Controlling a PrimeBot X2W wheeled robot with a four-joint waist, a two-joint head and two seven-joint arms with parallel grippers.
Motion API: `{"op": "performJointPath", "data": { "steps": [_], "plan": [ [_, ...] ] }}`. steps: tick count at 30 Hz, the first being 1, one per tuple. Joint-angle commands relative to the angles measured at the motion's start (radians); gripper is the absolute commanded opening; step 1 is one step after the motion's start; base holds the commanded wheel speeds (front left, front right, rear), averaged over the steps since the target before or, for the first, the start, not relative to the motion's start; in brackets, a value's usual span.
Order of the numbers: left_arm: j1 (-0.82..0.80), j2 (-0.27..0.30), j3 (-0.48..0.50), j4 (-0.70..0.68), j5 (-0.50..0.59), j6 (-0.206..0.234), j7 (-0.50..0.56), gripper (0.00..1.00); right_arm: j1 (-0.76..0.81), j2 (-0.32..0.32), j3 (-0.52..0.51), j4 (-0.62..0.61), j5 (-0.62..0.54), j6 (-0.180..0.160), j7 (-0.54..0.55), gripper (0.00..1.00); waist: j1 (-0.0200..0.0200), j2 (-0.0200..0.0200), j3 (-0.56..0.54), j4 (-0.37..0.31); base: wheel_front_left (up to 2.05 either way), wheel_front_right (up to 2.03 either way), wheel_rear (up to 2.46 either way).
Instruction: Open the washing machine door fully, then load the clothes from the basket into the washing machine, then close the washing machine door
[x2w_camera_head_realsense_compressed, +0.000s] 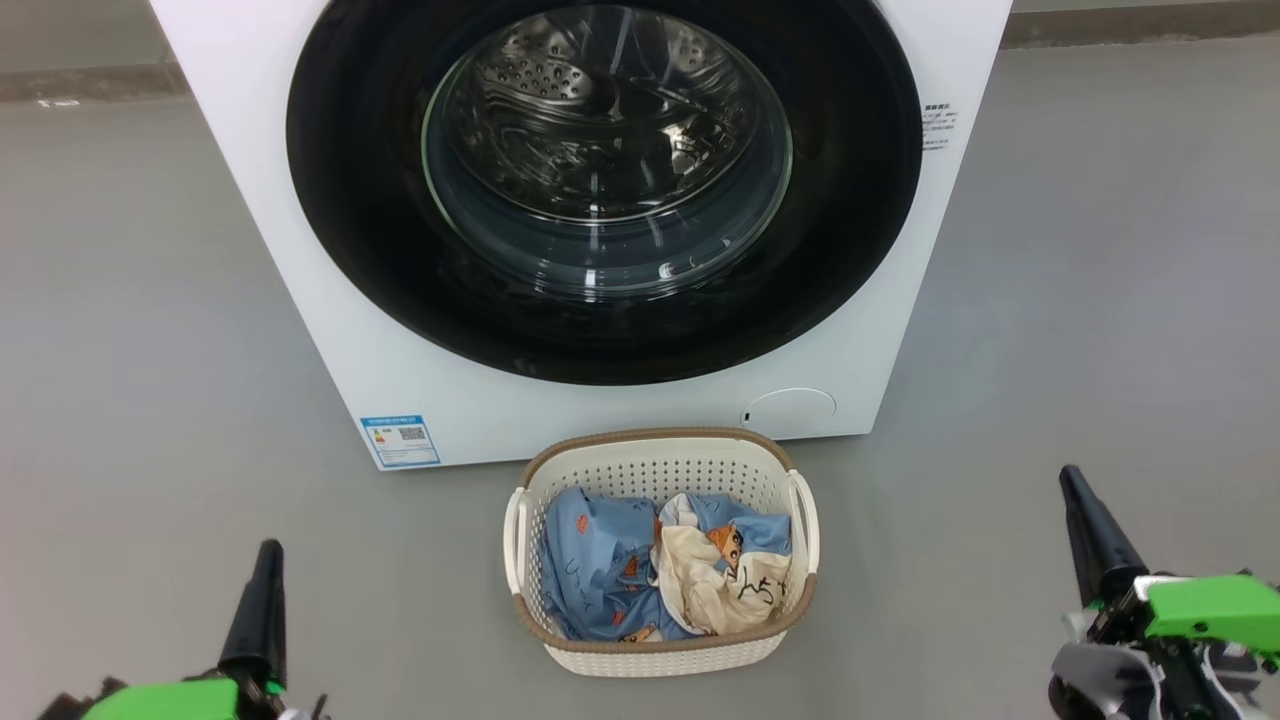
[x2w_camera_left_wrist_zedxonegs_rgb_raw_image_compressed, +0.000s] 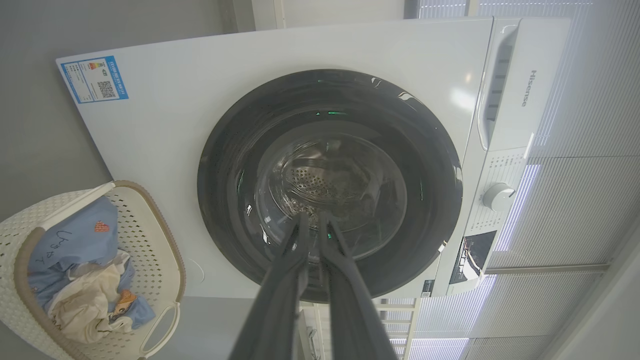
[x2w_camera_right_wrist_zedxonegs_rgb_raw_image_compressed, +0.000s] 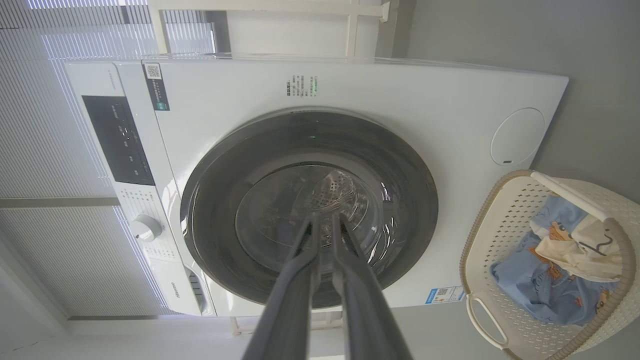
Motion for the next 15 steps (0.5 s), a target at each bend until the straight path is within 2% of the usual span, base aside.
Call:
{"op": "performJointPath", "data": {
  "steps": [1, 11, 15],
  "plan": [
    [0.002, -0.002, -0.001, 0.008, 0.0, 0.001, -0.001, 1.0, 0.003, 0.002, 0.001, 0.009, 0.0, 0.0, 0.0, 1.0, 0.0, 0.0, 0.0, 0.0, 0.0, 0.0, 0.0],
    [0.006, -0.009, -0.01, 0.024, -0.001, 0.001, -0.02, 1.0, 0.01, 0.012, 0.011, 0.028, 0.001, 0.0, -0.014, 1.0, 0.0016, 0.0, -0.001, 0.0, 0.0, 0.0, 0.0],
    [0.001, -0.008, -0.016, 0.019, 0.003, 0.001, -0.031, 1.0, 0.004, 0.012, 0.016, 0.021, 0.004, 0.0, -0.024, 1.0, 0.0002, 0.0, 0.001, 0.001, 0.0, 0.0, 0.0]
  ]
}}
